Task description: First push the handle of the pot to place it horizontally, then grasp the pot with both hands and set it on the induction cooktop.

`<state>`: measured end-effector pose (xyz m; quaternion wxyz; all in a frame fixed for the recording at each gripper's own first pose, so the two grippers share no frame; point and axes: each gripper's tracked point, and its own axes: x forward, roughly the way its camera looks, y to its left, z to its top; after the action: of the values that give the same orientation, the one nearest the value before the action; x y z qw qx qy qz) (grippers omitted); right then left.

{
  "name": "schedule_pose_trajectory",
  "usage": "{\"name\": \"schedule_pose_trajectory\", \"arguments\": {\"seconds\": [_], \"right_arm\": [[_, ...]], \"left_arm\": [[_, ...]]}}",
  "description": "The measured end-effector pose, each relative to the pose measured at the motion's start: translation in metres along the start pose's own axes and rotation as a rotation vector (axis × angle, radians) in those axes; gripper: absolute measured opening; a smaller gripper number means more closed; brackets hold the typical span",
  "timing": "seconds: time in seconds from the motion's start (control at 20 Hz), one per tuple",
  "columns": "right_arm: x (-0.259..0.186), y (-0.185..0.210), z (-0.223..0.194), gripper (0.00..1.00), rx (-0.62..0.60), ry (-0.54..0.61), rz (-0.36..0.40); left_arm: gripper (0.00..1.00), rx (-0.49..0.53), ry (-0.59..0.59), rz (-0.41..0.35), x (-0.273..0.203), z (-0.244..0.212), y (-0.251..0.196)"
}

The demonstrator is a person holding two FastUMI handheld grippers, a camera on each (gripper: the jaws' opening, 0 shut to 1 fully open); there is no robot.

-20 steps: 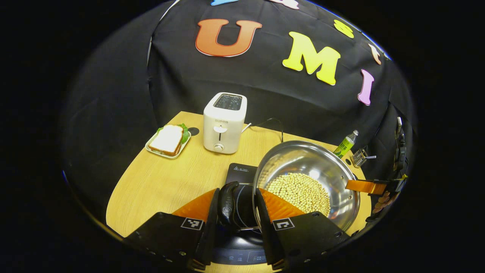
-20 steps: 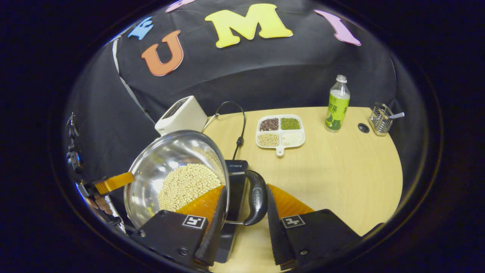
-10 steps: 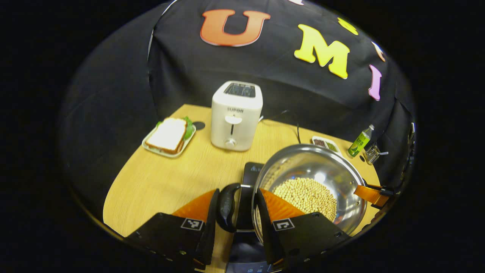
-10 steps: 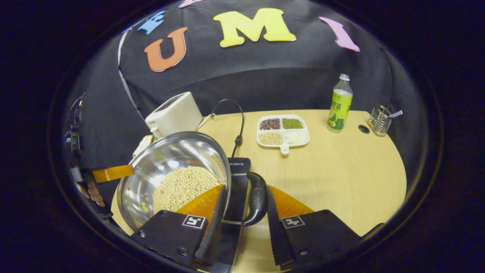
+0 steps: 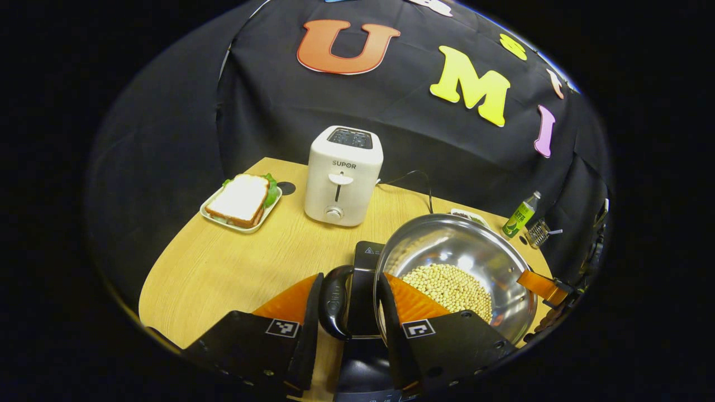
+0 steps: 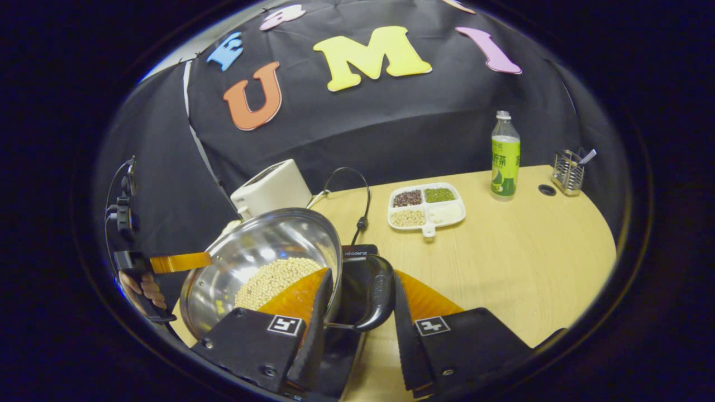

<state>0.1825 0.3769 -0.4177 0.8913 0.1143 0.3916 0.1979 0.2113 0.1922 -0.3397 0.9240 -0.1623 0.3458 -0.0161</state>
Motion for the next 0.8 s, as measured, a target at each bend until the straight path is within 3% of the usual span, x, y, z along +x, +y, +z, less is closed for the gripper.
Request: {"name": "schedule_pose_trajectory", "arguments": {"seconds": [0.35,0.4,0.45,0.5,0.55,0.6,0.7,0.75,0.8], "right_arm": [[0.0,0.0,0.001,0.6,-0.013,0.036,0.005],[-0.001,0.0,0.001,0.6,-0.008,0.054,-0.012],[-0.001,-0.001,0.001,0.6,-0.014,0.082,-0.033],[-0.002,-0.001,0.001,0.58,-0.016,0.103,-0.052],[-0.002,0.0,0.002,0.6,-0.021,0.114,-0.062],[-0.002,0.0,0.003,0.62,-0.027,0.113,-0.07],[-0.007,-0.002,0.016,0.66,-0.051,0.062,-0.081],[-0.011,-0.004,0.023,0.66,-0.065,0.033,-0.096],[-0.018,-0.006,0.03,0.75,-0.071,-0.003,-0.104]], "left_arm": [[0.52,-0.044,0.022,0.003,0.0,0.0,0.001],[0.42,-0.05,0.025,0.003,-0.002,0.001,-0.001],[0.52,-0.059,0.023,0.0,-0.002,0.003,-0.001],[0.44,-0.084,0.024,-0.002,-0.002,0.004,-0.001],[0.46,-0.11,0.017,-0.004,-0.002,0.006,-0.002],[0.56,-0.131,0.017,0.0,-0.006,0.006,-0.004],[0.58,-0.151,-0.007,0.008,-0.009,0.01,-0.003],[0.7,-0.153,-0.033,0.017,-0.013,0.015,-0.002],[0.59,-0.144,-0.06,0.033,-0.015,0.019,0.001]]}}
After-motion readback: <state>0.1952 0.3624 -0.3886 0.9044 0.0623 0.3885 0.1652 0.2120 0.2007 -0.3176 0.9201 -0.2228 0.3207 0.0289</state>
